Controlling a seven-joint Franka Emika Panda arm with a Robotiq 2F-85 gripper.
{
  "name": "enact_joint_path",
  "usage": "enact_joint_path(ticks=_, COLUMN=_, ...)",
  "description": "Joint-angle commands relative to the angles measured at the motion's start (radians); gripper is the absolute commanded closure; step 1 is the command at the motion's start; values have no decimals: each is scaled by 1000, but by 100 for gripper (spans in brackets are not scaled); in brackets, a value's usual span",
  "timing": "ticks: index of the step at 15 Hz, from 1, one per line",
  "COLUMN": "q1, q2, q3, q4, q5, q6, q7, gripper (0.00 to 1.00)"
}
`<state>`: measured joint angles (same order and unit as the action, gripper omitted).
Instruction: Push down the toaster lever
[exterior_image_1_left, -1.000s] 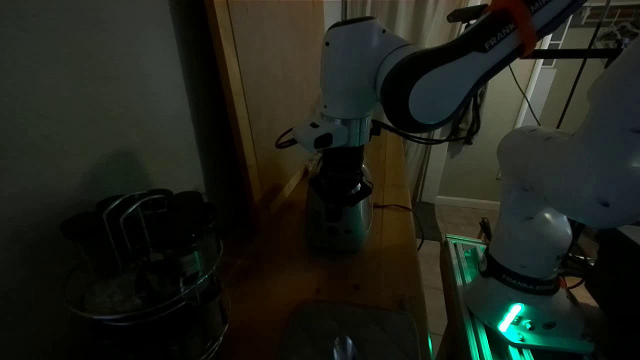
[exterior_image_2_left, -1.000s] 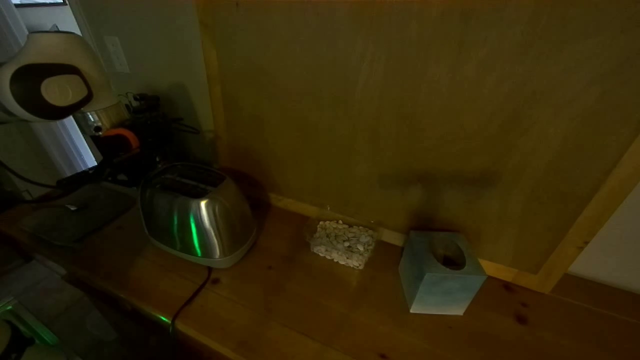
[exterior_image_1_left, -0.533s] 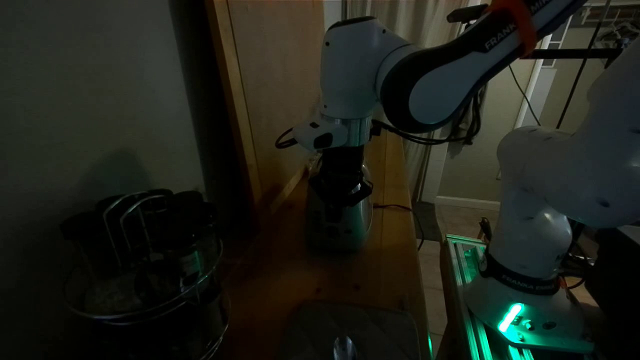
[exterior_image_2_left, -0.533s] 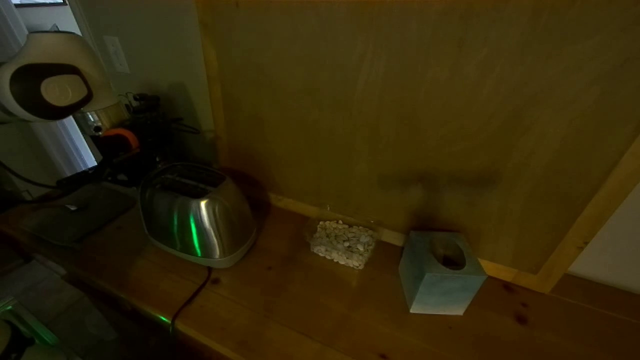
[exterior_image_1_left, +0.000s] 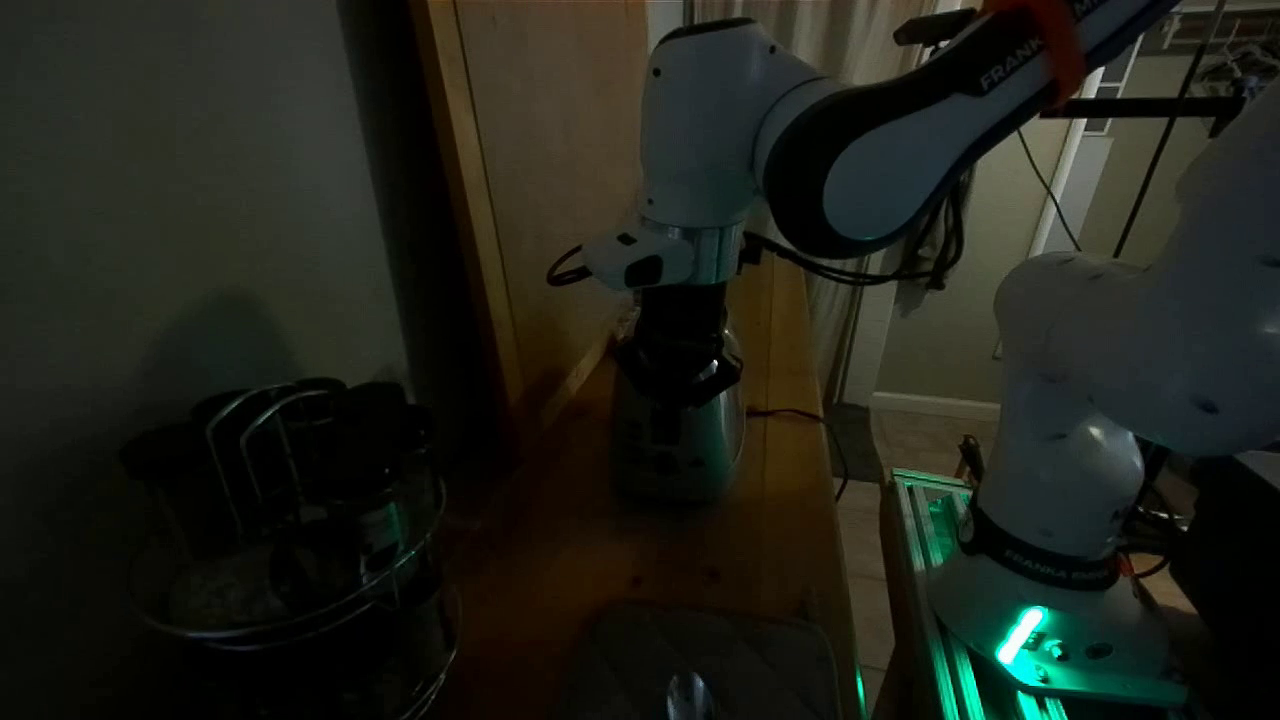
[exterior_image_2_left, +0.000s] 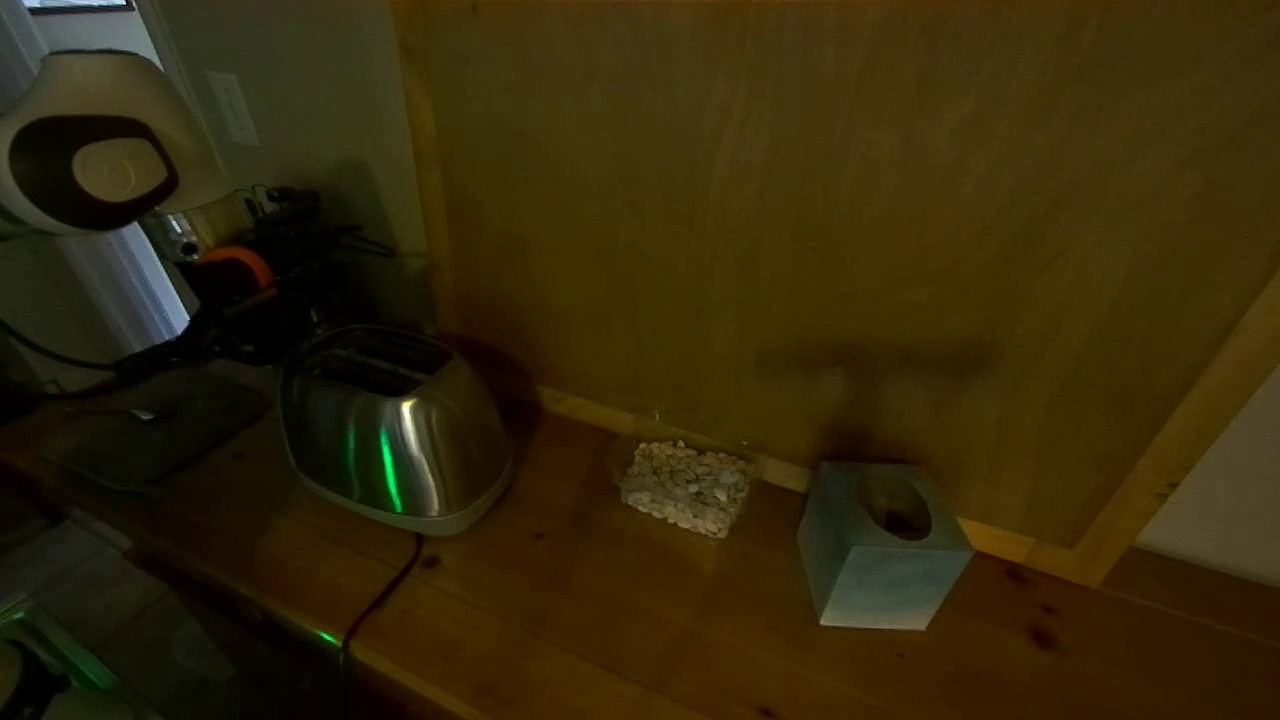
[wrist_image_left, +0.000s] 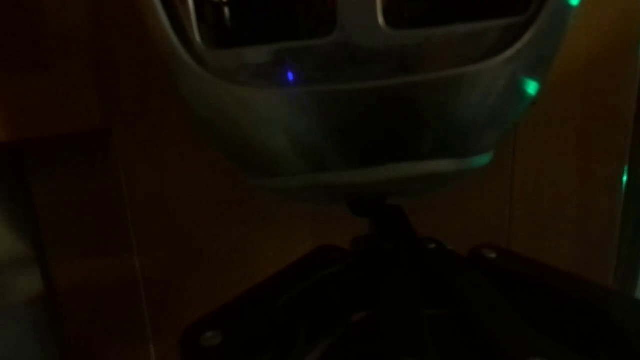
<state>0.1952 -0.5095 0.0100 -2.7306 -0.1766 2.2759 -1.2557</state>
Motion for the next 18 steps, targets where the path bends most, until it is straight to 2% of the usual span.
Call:
enact_joint_path(ticks=1, q1=-7, q2=-10, q3=25, q4=44, q5=-42, q6=-13, q7=30, gripper=100)
enact_joint_path(ticks=5, q1=-10, q2=-21, q3=47, q4=87, q5=-64, q6=-39, q7=48, gripper=100)
enact_joint_path(ticks=6, q1=-10, q2=-22, q3=50, q4=96, q5=-68, q6=-47, q7=54, gripper=74)
enact_joint_path(ticks=8, q1=-8, q2=-27, q3=54, q4=112, q5=-75, q6=-60, q7=71, gripper=67)
enact_joint_path(ticks=13, q1=-11, q2=-47, q3=74, q4=157, q5=-80, q6=-123, q7=152, gripper=32)
enact_joint_path(ticks=17, q1=-23, q2=-67, q3=104, q4=201, q5=-87, q6=-176, q7=328, gripper=4)
enact_joint_path(ticks=18, q1=-28, q2=-72, q3=114, q4=211, q5=-95, q6=-187, q7=383, gripper=1)
